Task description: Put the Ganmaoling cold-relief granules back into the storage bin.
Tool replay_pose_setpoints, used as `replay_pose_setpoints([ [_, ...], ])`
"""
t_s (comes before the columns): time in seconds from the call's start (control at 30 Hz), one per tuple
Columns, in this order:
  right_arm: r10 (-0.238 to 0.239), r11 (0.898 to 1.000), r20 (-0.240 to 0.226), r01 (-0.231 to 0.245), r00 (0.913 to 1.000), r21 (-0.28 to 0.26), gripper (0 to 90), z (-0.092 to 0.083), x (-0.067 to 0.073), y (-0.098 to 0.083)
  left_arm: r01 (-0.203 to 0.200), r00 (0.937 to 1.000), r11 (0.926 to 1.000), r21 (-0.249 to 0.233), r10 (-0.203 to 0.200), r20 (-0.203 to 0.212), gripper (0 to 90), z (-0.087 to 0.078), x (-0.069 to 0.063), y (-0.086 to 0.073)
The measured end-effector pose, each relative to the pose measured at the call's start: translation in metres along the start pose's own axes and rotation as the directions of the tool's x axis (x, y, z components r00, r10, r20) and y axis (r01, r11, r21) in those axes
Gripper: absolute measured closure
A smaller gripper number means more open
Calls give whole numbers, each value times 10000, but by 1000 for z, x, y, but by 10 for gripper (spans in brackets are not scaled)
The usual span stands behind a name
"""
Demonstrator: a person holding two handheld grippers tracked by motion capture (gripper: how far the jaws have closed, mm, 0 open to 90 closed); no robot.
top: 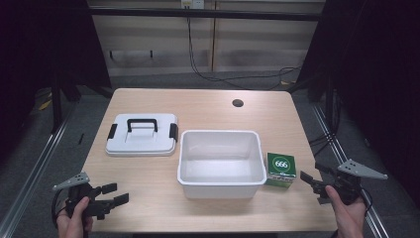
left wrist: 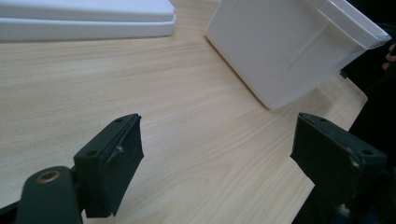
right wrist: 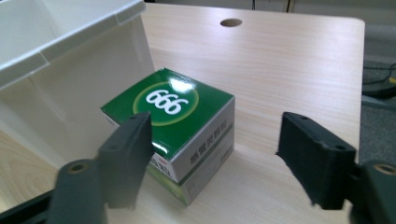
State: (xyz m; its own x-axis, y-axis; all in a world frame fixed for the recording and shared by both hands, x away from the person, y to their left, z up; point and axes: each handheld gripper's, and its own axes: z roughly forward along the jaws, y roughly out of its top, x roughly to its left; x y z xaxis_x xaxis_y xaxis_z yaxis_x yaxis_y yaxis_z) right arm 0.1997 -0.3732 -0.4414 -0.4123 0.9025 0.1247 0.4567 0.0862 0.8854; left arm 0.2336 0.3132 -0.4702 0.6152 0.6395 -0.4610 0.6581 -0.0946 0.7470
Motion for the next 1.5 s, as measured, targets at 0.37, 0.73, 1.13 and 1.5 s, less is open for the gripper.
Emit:
replay_pose_setpoints([
  [0.37, 130, 9994, -177, -124, 9998, 337, 213, 2, 6, 9, 108, 9999, 9999, 46, -107, -54, 162, 1, 1, -1],
  [0.73, -557, 9946, -1448, 676, 9879, 785, 132, 1, 13, 24, 51, 10000, 10000, -16, -51, -65, 162, 0, 0, -1],
  [1.13, -2004, 9678, -1749, 2225, 9640, 1176, 129, 15, 24, 48, 64, 9999, 10000, 27, -64, -91, 162, 0, 1, -1],
  [1.5, -2388, 9360, -2516, 2913, 9379, 1975, 132, 24, 19, 78, 79, 9999, 10000, 7, -79, -131, 162, 0, 1, -1],
])
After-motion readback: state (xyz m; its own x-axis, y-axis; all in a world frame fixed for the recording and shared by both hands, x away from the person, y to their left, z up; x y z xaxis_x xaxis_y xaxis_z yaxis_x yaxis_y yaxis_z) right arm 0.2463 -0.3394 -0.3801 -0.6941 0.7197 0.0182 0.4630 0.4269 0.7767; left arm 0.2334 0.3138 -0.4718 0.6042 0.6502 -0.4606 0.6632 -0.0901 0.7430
